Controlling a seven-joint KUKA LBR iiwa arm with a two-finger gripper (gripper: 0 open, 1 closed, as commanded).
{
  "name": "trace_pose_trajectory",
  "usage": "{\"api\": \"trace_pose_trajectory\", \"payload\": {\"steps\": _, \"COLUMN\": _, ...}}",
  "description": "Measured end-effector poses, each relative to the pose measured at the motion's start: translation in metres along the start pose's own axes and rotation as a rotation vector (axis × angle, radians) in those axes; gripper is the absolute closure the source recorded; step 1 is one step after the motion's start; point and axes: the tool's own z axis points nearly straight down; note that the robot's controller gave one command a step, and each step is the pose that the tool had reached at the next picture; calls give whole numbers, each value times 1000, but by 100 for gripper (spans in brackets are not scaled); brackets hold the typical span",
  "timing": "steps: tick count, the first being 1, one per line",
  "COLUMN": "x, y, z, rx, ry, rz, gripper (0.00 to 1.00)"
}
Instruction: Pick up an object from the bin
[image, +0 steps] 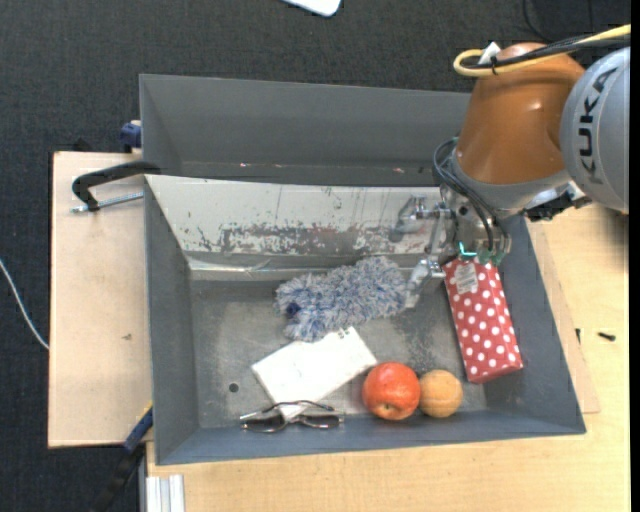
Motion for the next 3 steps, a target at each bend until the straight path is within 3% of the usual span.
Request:
{"api": "trace_pose_trajectory", "payload": {"steps": 1, "x": -2, "y": 0, "z": -5, "rx": 1, "ry": -9, "rz": -1, "gripper": 0}}
{"api": "trace_pose_trajectory", "payload": {"steps": 2, "x": -2, "y": -5, "z": 53, "rx": 0, "ry": -13, "rz": 51, "gripper": 0}}
{"api": "trace_pose_trajectory", "payload": {"steps": 3, "x": -2, "y": -19, "z": 121, "rx": 1, "ry": -11, "rz": -41, "gripper": 0}}
